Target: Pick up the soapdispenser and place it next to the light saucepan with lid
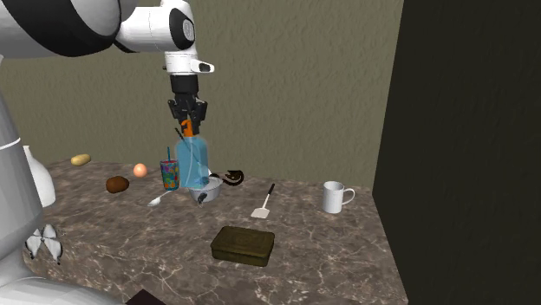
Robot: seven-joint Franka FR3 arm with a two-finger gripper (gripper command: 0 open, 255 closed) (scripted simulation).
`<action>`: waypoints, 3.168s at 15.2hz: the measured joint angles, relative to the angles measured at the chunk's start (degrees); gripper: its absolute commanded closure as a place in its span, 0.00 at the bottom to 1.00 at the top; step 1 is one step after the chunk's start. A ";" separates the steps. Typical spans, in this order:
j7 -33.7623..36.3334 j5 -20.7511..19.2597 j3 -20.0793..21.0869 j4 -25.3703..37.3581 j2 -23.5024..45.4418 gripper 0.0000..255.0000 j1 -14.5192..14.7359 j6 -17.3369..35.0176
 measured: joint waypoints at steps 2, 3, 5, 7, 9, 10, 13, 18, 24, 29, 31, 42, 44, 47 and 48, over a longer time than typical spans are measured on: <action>0.05 0.01 0.02 -1.49 -0.08 1.00 0.02 1.41; 0.00 0.06 0.00 -2.69 -0.34 1.00 -0.01 2.35; 0.03 0.03 0.00 -4.06 -0.21 1.00 -0.01 3.86; -0.07 -0.02 -0.06 -5.50 0.00 1.00 -0.07 5.50; 0.03 -0.04 -0.03 -6.81 0.09 1.00 -0.03 6.89; -0.05 -0.06 -0.07 -7.48 0.19 1.00 -0.07 7.67; 0.11 -0.11 -0.01 -9.46 0.45 1.00 0.00 9.91; 0.08 -0.27 -0.09 -12.54 1.20 1.00 -0.07 13.72; 0.47 -0.55 -0.01 -15.52 2.55 1.00 0.06 18.03; 0.63 -0.84 -0.05 -17.86 3.84 1.00 0.08 21.64; 0.66 -0.90 -0.06 -18.05 4.12 1.00 0.09 22.10; 0.69 -0.92 -0.06 -18.10 4.20 0.00 0.10 22.28; 0.48 -0.73 -0.06 -16.83 3.36 0.00 0.04 20.23; 0.48 -0.45 0.05 -14.40 1.98 0.00 0.11 16.46; 0.45 -0.42 0.04 -13.92 1.88 0.00 0.09 15.88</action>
